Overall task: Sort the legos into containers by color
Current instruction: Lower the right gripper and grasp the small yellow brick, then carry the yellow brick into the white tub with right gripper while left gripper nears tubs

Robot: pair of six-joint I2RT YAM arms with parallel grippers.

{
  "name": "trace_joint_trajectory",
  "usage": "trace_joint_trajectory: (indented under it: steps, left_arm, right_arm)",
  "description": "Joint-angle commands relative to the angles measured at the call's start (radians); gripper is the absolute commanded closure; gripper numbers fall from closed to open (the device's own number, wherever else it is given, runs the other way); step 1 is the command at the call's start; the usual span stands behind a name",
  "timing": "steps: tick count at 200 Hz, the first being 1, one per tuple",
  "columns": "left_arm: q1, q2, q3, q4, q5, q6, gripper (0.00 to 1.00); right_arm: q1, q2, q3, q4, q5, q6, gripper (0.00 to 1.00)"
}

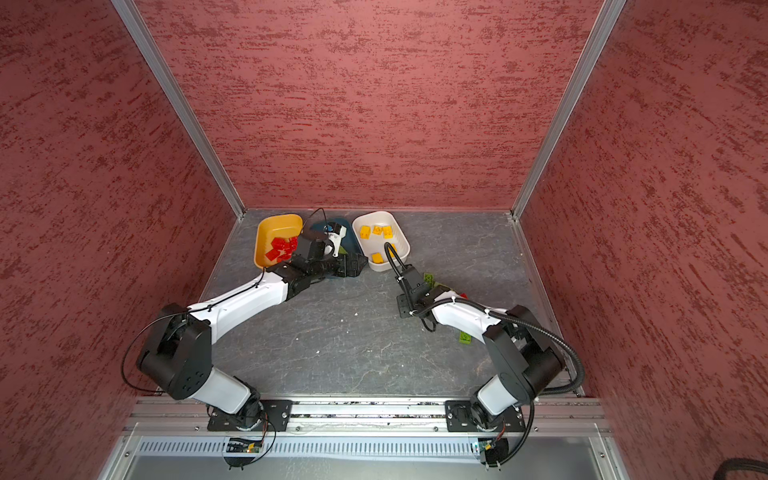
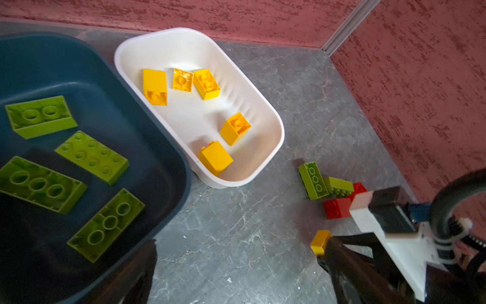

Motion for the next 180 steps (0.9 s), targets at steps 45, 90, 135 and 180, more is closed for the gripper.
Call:
trace_joint_trajectory:
  steps: [45,90,135,180]
  left_arm:
    - [0.003,-0.087,-0.066,0.089,0.008,0.044,0.0]
    - [0.008,-0.11,-0.099,0.153,0.034,0.052,0.01]
    - [0.012,-0.097,-0.094,0.145,0.046,0.04,0.01]
    - [0.012,-0.083,-0.072,0.103,0.047,0.035,0.01]
  right_arm:
    - [-0.026,-0.041,0.036,0.232,-0.083,-0.002,0.77]
    - [-0.04,0.013,0.106,0.376,-0.089,-0.037,0.77]
    - [-0.074,0.171,0.255,0.371,-0.081,-0.026,0.77]
    - [-0.111,0.304,0.372,0.339,0.033,0.014,0.72]
